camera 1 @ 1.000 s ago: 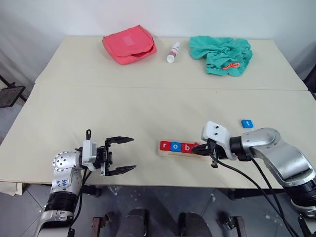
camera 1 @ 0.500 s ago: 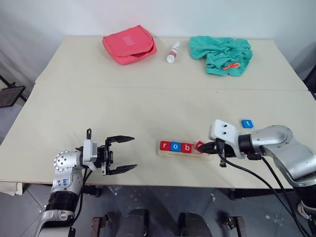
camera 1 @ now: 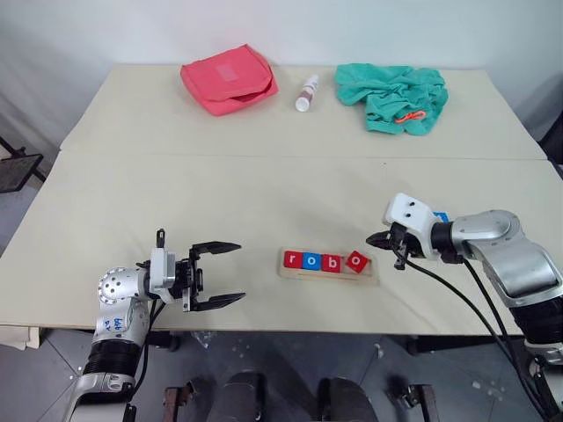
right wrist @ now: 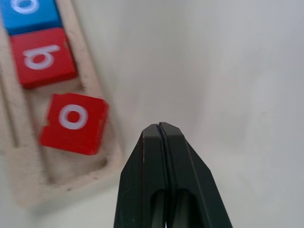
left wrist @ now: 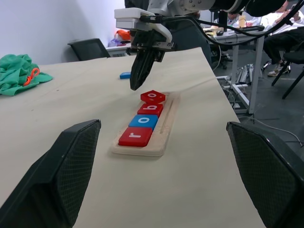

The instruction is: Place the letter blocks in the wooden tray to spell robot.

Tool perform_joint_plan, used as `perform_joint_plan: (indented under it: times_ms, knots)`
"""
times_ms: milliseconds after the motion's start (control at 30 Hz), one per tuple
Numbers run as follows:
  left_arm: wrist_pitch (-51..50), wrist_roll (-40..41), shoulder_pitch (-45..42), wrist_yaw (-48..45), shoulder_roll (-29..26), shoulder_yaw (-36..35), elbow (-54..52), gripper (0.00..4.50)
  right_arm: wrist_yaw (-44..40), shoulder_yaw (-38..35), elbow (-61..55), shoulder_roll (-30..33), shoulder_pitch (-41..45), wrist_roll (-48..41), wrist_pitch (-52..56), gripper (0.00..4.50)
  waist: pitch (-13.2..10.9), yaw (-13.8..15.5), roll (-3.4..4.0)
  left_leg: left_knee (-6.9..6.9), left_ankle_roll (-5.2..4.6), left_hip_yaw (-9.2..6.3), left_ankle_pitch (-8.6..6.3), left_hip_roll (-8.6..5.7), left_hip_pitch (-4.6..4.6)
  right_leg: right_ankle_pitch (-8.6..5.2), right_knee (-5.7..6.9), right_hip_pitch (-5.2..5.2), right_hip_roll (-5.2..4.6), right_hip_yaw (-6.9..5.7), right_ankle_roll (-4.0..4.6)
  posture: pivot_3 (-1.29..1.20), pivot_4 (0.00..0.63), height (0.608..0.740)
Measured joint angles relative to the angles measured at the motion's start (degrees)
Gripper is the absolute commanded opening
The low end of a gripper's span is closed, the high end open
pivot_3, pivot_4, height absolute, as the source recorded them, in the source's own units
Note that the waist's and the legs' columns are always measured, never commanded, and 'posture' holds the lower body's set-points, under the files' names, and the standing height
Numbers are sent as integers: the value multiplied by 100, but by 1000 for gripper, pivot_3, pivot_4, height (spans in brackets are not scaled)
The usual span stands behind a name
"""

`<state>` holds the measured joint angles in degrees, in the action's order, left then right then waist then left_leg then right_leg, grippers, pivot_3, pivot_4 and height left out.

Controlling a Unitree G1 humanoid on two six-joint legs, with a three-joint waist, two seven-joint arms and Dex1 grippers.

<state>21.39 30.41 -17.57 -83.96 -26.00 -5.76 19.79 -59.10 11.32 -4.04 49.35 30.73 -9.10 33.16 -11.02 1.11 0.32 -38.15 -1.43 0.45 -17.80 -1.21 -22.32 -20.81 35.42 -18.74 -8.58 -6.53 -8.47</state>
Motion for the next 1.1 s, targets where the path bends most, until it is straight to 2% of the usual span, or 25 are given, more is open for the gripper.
perform_joint_plan:
  times_ms: [400, 700, 933, 1100]
  knots:
    - [4, -1, 5, 5, 0, -4, 0, 4500, -187, 127, -773, -70, -362, -131, 195, 19, 0, 7, 0, 0, 0, -1, 0, 0, 0, 0, 0, 0, 0, 1, 0, 0, 150, 740]
    - [50, -13, -2, 4, 0, -4, 46, 4500, -123, 105, -917, -69, -410, -235, 356, 19, 0, 9, 0, -1, 0, -1, 0, -1, 0, 0, 0, 1, 0, 1, 0, 0, 150, 740]
    - [65, -15, -29, -5, 8, 1, 107, 4500, -225, -207, -1334, 404, -623, -372, 627, 19, 0, 26, 0, 0, 0, -4, 0, -1, 0, 0, -1, 2, 0, -1, 0, 0, 150, 740]
    - [97, -15, -57, -28, 13, 3, 130, 4500, -263, -231, -1426, 449, -923, -419, 696, 19, 0, 18, -1, -1, 0, 1, 0, 0, 1, 0, -1, 2, 0, 0, 0, 0, 150, 740]
